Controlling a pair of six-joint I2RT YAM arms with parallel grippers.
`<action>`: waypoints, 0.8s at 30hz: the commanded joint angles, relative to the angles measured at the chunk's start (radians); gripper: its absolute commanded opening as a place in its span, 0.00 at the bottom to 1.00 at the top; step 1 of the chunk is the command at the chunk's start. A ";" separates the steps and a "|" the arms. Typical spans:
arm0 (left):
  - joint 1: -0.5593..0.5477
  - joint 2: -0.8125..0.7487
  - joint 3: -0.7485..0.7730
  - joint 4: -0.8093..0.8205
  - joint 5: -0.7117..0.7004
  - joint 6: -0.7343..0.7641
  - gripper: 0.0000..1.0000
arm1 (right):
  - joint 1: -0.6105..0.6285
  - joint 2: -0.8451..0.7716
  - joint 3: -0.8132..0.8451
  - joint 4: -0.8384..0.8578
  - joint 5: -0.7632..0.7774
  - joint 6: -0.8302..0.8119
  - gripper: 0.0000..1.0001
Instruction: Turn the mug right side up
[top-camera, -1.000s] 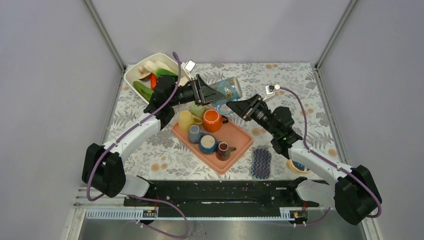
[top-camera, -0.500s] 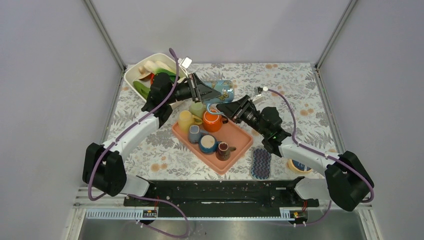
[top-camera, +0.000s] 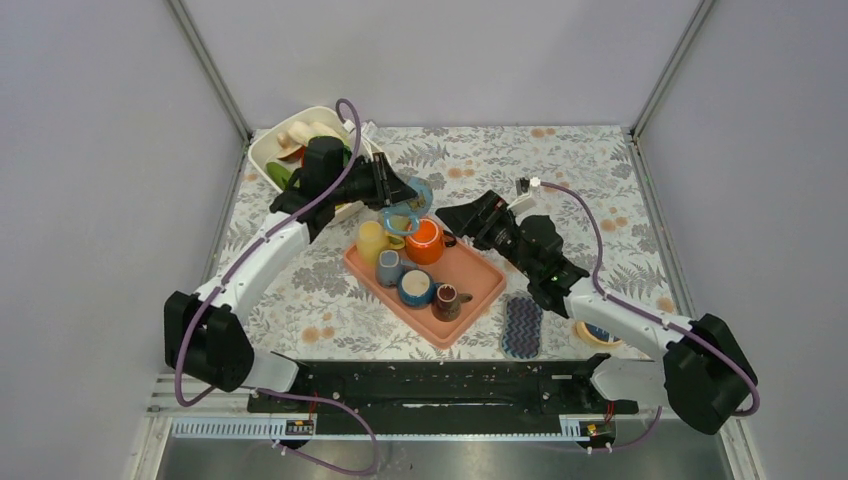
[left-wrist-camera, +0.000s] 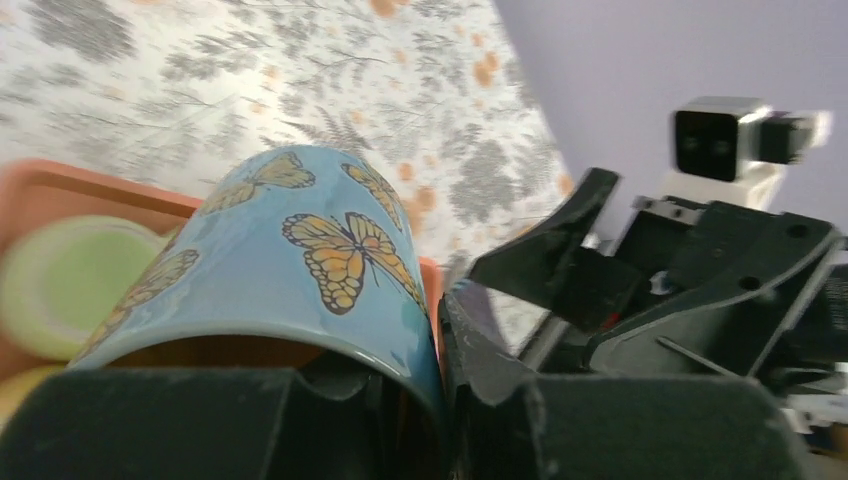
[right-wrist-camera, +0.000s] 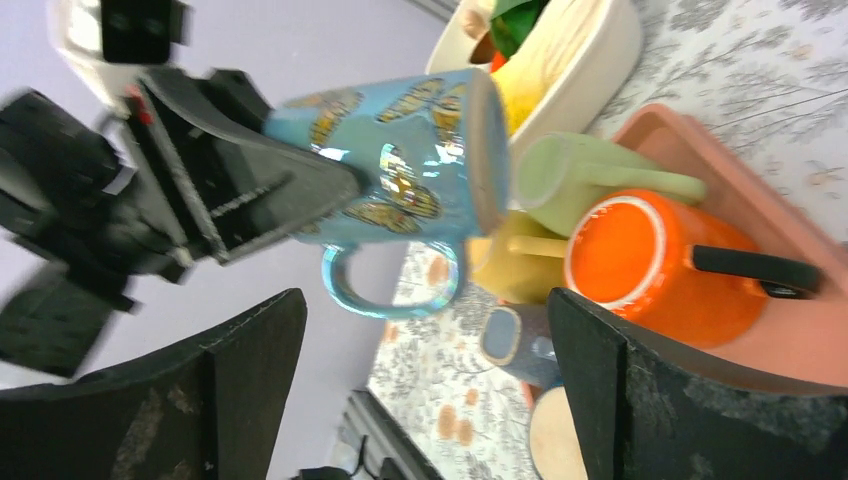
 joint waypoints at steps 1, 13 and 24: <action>0.005 -0.024 0.308 -0.269 -0.143 0.439 0.00 | 0.002 -0.101 0.069 -0.171 0.086 -0.178 0.99; 0.326 0.048 0.454 -0.864 -0.509 1.208 0.00 | 0.001 -0.215 0.248 -0.677 0.074 -0.658 1.00; 0.671 0.420 0.558 -0.903 -0.461 1.301 0.00 | 0.000 -0.259 0.211 -0.702 0.087 -0.729 0.99</action>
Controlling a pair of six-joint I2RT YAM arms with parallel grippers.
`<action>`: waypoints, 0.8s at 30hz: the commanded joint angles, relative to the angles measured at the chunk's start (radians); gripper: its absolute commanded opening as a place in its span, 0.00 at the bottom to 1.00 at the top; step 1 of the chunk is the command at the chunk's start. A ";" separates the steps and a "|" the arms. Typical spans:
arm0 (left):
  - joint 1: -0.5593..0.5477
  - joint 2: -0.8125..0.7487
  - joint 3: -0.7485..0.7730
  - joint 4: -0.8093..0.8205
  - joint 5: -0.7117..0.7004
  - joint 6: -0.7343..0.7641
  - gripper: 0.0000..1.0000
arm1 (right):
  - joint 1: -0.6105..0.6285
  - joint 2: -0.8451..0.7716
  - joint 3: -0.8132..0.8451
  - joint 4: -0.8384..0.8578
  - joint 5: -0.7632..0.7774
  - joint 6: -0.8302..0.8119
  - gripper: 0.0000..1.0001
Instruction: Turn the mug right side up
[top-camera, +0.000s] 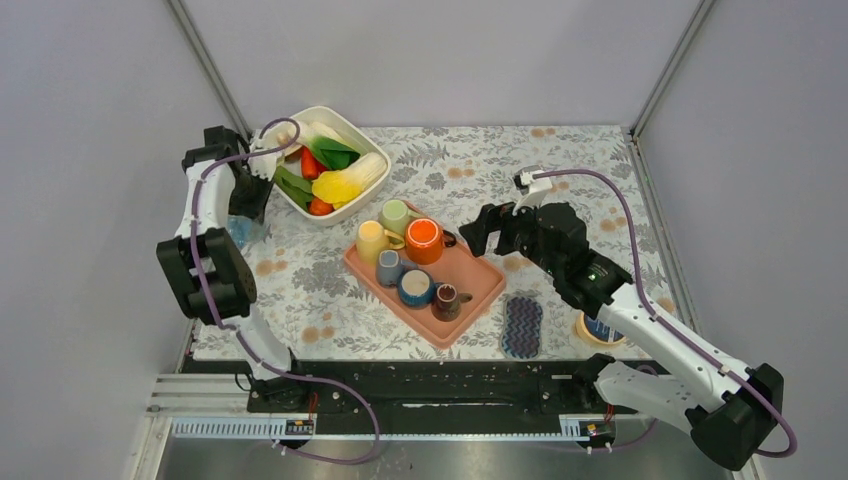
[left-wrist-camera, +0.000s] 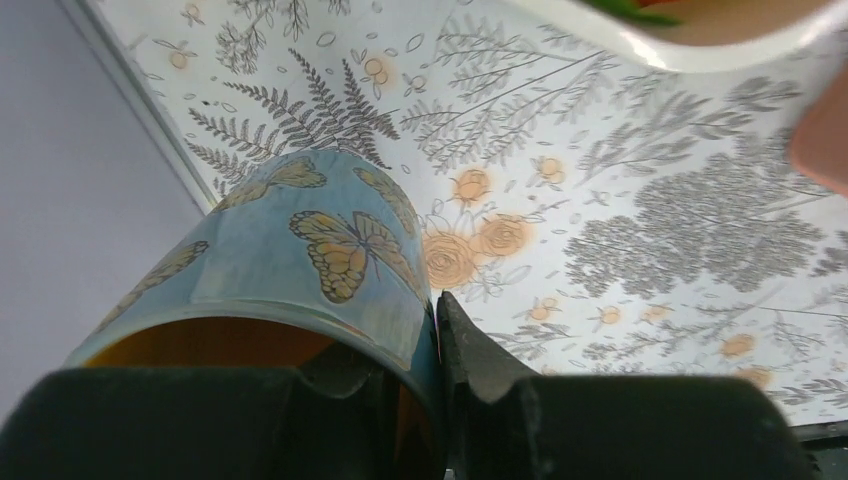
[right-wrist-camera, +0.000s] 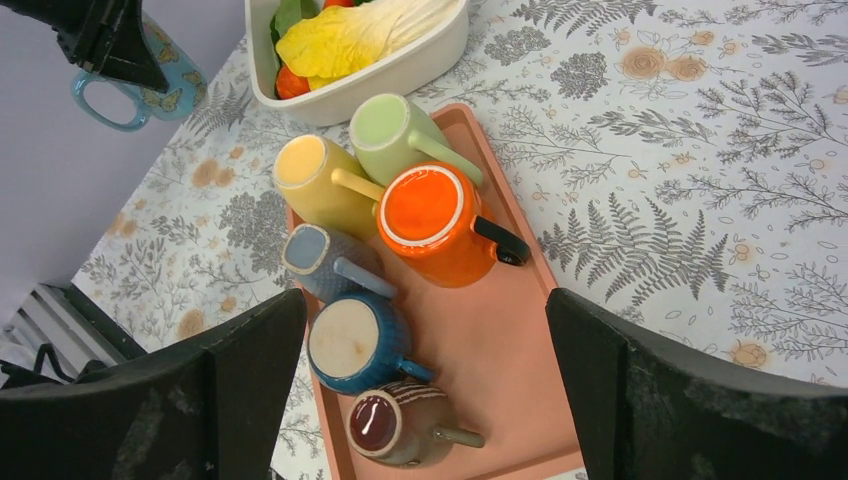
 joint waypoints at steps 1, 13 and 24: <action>0.059 0.089 0.100 0.031 0.045 0.064 0.00 | 0.000 -0.031 -0.010 -0.018 0.017 -0.057 1.00; 0.087 0.169 0.024 0.072 0.154 0.121 0.27 | 0.000 -0.016 -0.010 -0.178 -0.229 -0.172 0.99; 0.097 0.062 0.014 0.054 0.215 0.120 0.67 | 0.085 0.139 0.113 -0.362 -0.254 -0.369 0.99</action>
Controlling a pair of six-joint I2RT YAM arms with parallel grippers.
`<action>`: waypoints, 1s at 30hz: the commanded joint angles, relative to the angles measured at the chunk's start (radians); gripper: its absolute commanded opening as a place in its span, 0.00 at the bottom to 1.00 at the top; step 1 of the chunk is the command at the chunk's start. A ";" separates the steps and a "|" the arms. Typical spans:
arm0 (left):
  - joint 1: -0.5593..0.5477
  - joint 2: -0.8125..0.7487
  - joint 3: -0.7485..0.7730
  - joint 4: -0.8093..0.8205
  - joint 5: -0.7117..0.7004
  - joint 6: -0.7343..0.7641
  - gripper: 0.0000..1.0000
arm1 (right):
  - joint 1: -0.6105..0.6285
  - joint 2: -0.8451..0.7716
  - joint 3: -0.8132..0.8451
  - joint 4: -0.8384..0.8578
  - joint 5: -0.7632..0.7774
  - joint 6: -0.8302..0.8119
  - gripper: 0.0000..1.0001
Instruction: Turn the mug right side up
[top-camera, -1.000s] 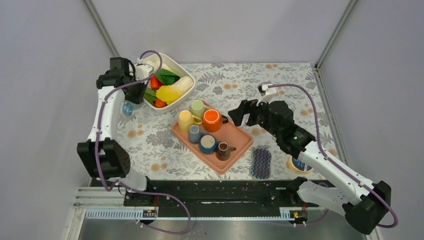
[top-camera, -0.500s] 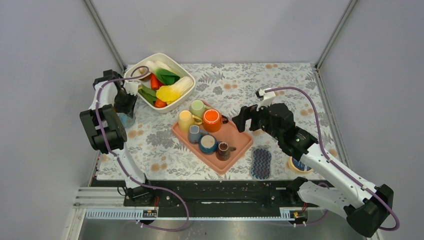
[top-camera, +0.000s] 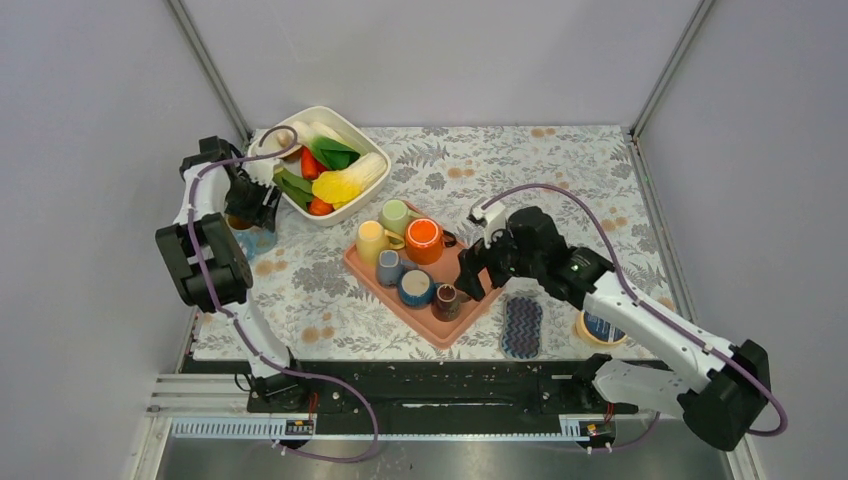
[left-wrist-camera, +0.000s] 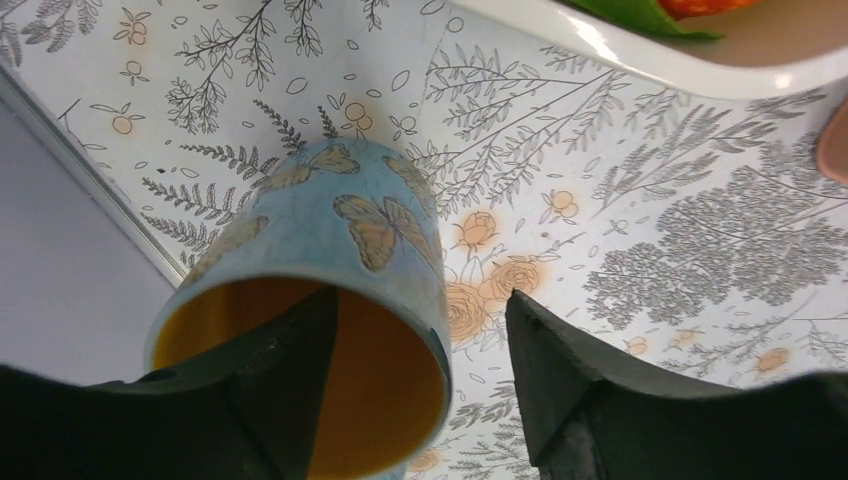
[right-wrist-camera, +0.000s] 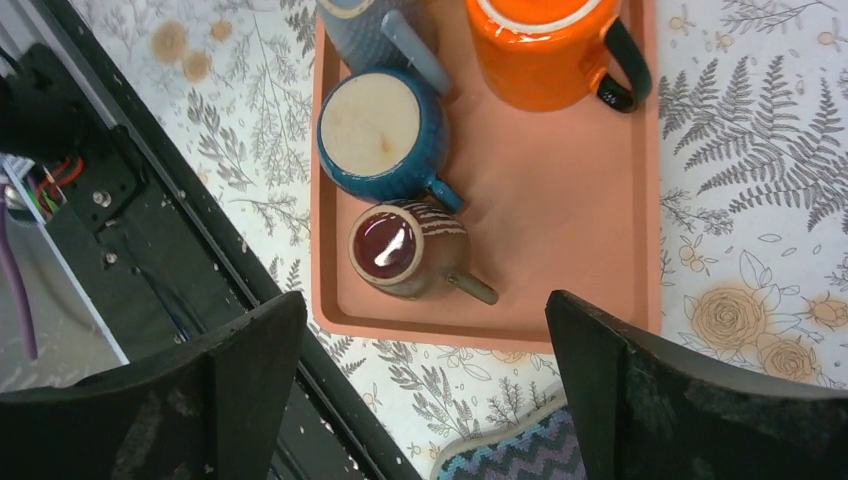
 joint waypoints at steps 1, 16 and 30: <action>0.004 -0.150 0.001 0.002 0.098 -0.004 0.69 | 0.089 0.105 0.130 -0.103 0.093 -0.130 1.00; -0.102 -0.537 -0.117 -0.035 0.313 -0.114 0.80 | 0.224 0.441 0.271 -0.166 0.152 -0.360 0.99; -0.245 -0.689 -0.156 -0.077 0.389 -0.138 0.82 | 0.224 0.589 0.284 -0.169 0.080 -0.355 0.60</action>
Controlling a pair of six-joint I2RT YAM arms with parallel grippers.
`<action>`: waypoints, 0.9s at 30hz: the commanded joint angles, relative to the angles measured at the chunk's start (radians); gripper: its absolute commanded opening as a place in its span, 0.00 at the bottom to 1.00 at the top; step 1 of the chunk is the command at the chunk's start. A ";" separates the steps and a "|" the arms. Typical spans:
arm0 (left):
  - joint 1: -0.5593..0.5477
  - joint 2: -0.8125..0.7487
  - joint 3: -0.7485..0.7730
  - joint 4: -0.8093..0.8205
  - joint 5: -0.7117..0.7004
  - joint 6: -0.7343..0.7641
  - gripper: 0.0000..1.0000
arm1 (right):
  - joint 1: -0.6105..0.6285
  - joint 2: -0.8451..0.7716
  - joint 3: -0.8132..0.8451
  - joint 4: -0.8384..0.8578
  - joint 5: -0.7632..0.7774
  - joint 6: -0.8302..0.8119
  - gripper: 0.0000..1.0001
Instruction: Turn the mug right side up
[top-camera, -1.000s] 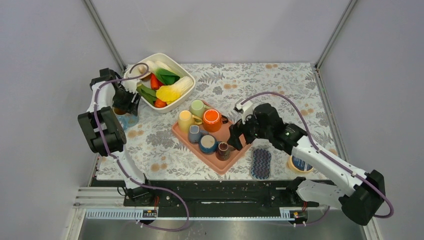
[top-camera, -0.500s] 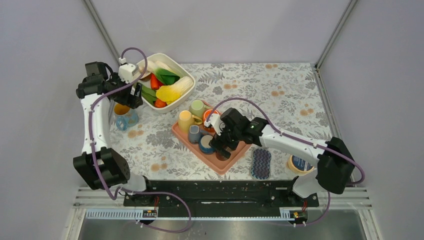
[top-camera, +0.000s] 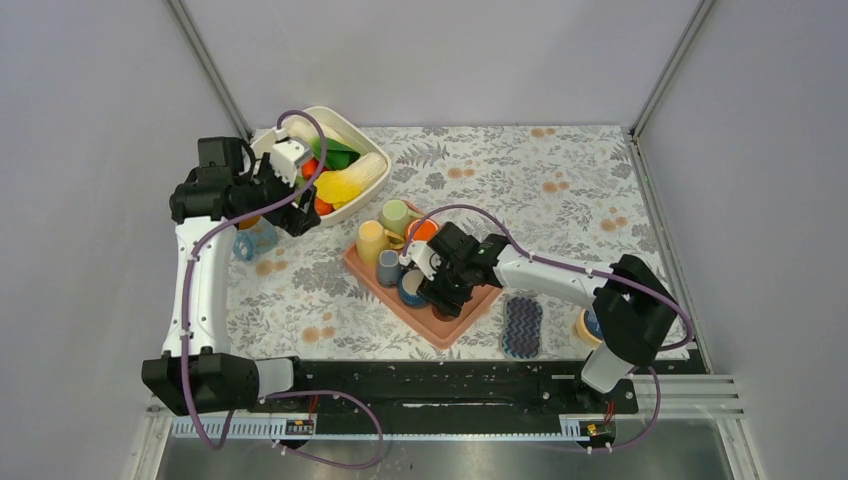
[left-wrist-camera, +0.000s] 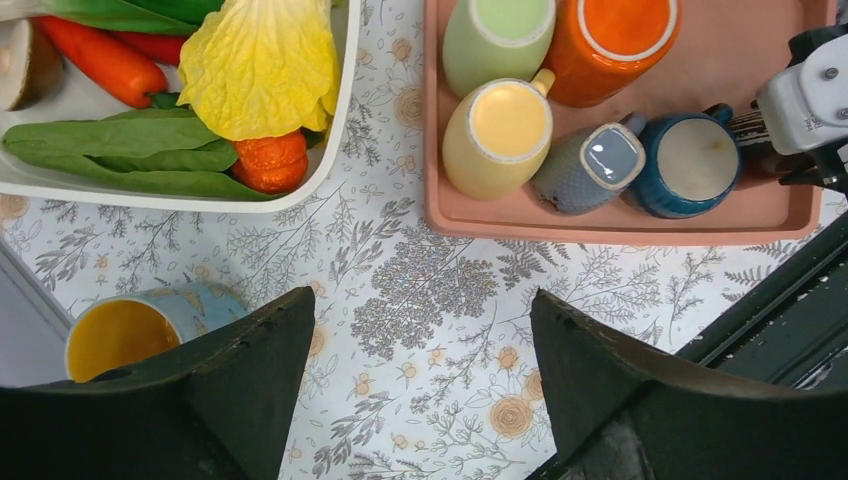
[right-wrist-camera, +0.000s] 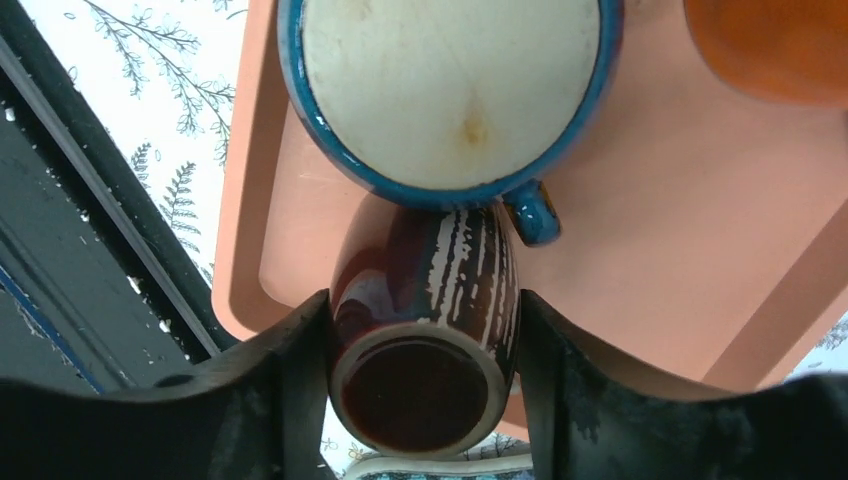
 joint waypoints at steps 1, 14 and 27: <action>-0.013 -0.028 0.003 -0.007 0.073 -0.016 0.82 | 0.005 0.008 0.049 0.003 -0.030 0.004 0.50; -0.066 -0.101 -0.078 0.102 0.324 -0.278 0.73 | 0.005 -0.243 0.020 -0.009 -0.102 0.046 0.00; -0.184 -0.146 -0.242 0.629 0.634 -1.005 0.79 | -0.020 -0.576 -0.094 0.591 -0.059 0.428 0.00</action>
